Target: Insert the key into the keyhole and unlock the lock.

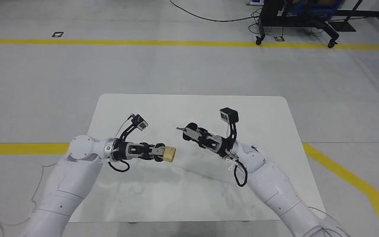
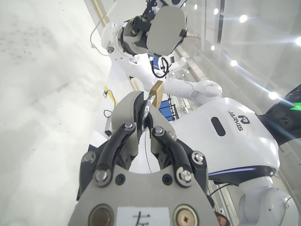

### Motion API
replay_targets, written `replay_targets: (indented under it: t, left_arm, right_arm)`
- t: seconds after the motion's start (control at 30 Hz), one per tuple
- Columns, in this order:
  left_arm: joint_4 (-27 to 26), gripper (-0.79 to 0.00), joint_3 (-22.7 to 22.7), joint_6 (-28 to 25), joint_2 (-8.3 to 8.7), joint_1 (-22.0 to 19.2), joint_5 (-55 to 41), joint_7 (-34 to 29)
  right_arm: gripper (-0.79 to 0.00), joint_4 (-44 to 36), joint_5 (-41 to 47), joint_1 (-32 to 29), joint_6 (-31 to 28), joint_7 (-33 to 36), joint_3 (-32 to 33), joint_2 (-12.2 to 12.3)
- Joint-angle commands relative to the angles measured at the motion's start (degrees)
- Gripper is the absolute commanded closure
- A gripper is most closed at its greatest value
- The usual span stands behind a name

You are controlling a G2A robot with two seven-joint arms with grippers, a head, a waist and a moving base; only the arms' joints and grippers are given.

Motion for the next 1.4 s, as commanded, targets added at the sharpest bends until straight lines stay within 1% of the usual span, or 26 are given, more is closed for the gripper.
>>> replay_targets:
  t: [0.0, 0.23, 0.33, 0.47, 0.6, 0.73, 1.0, 1.07, 1.13, 1.23, 1.27, 1.33, 1.37]
  left_arm:
    - [-0.1, 0.0, 0.24, 0.24, -0.03, -0.12, 0.15, -0.44]
    - [1.03, 0.0, -0.04, 1.09, -0.03, -0.2, 0.21, 0.4]
    - [1.98, 0.0, -0.23, 2.62, -0.08, -0.43, 0.3, 2.64]
    - [3.21, 0.0, -0.34, 5.02, -0.19, -0.59, -1.11, 3.76]
    - [3.61, 0.0, -0.8, 5.42, -0.25, -0.32, -1.7, 5.39]
    - [3.49, 0.0, -1.7, 4.47, -0.2, -0.04, -1.89, 6.71]
    - [3.49, 0.0, -1.7, 4.47, -0.2, -0.04, -1.89, 6.71]
    - [3.05, 0.0, -2.28, 5.65, -0.31, 1.0, -3.07, 11.33]
    - [1.85, 0.0, -3.01, 7.3, -0.18, 1.96, -1.88, 15.81]
    - [1.29, 0.0, -3.41, 12.3, 0.16, 3.18, 0.98, 19.24]
    - [0.86, 0.0, -3.75, 13.03, 0.24, 3.31, 1.19, 19.71]
    - [0.58, 0.0, -4.12, 12.88, 0.32, 3.36, 1.37, 19.79]
    - [0.58, 0.0, -4.12, 12.88, 0.32, 3.36, 1.37, 19.79]
  right_arm:
    - [0.0, -0.05, 0.36, 0.44, 1.31, 0.42, -0.86, -0.19]
    - [0.0, 1.82, 1.83, 3.07, 2.72, 3.51, -4.98, -1.23]
    - [0.0, 2.01, 4.96, 3.57, 0.76, 6.7, -6.7, -1.45]
    - [0.0, 3.49, 8.26, 4.78, 0.31, 10.71, -7.52, -1.39]
    - [0.0, 4.29, 10.74, 5.4, -0.27, 12.94, -7.99, -1.39]
    - [0.0, 4.94, 11.93, 5.49, -0.62, 12.83, -7.57, -1.34]
    - [0.0, 4.97, 11.9, 5.47, -0.58, 12.75, -7.49, -1.33]
    - [0.0, 4.97, 11.9, 5.47, -0.58, 12.75, -7.49, -1.33]
    - [0.0, 4.22, 13.29, 4.5, 1.25, 11.35, -7.7, -1.41]
    - [0.0, 2.69, 17.2, 3.23, 4.98, 9.89, -7.54, -1.45]
    - [0.0, 1.79, 19.02, 2.98, 6.36, 10.38, -7.63, -1.45]
    - [0.0, 0.08, 23.32, 2.4, 9.02, 12.61, -7.92, -1.39]
    - [0.0, 0.08, 23.32, 2.4, 9.02, 12.61, -7.92, -1.39]
